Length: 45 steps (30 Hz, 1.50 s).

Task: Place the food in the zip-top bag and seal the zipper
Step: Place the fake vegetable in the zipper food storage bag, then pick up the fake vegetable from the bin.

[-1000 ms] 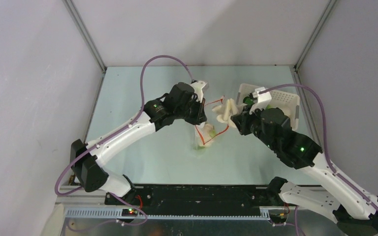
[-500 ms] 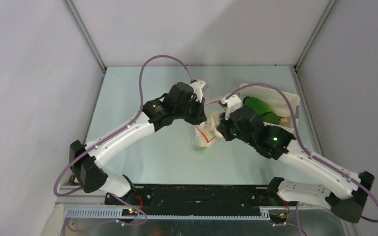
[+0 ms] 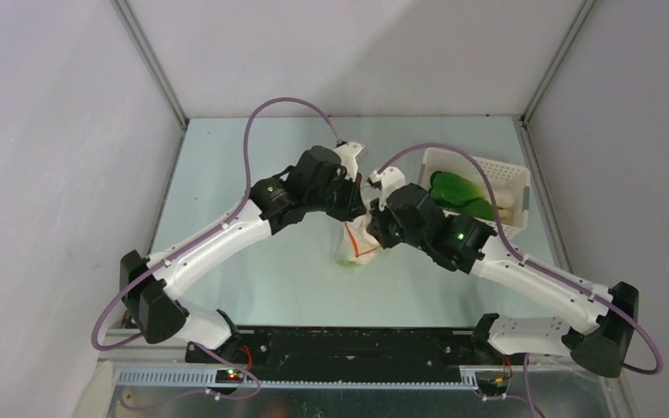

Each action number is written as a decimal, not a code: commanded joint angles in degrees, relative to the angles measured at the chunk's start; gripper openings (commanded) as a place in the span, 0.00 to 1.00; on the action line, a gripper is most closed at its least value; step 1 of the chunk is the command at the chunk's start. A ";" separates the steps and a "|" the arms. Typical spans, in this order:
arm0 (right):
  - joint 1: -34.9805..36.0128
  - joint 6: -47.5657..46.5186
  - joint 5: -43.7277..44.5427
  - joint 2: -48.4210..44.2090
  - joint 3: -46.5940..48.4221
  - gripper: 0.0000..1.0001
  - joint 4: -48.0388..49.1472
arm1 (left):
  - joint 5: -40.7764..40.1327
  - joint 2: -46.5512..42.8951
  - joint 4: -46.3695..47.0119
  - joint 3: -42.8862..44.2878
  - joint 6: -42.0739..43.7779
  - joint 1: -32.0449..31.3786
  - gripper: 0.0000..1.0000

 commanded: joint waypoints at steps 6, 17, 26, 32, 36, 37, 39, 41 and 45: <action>-8.15 15.53 -6.12 1.89 1.18 0.09 6.38 | 5.91 -4.48 4.71 -1.93 -1.62 -0.93 0.00; -7.28 12.12 -8.91 1.81 1.12 0.64 5.46 | 5.33 -4.56 5.67 -2.59 -2.16 -0.89 0.00; -7.83 7.28 -8.29 -6.18 1.16 0.85 3.32 | 3.22 -4.42 5.29 -2.83 -2.61 -0.85 0.00; -15.61 3.83 -4.41 -13.25 -2.30 0.99 4.37 | 1.95 -4.64 5.17 -2.80 -2.05 -0.75 0.00; -28.00 -1.38 -7.57 -15.33 -6.04 1.00 7.72 | 2.17 -4.08 5.01 -2.36 -1.97 -0.56 0.00; -32.52 -4.14 -10.25 -14.62 -6.76 0.99 7.90 | 2.13 -4.05 5.02 -2.33 -1.97 -0.50 0.00; -38.61 -9.04 -12.37 -11.87 -7.06 1.00 8.13 | 1.44 -4.04 4.84 -2.49 -2.04 -0.35 0.00; -43.60 -15.16 -15.18 -7.65 -7.08 1.00 8.55 | 1.06 -4.22 4.86 -2.84 -2.01 -0.13 0.00; -48.84 -30.41 -19.83 1.48 -6.98 0.99 11.62 | 0.91 -5.16 6.29 -4.08 -1.45 -0.04 0.00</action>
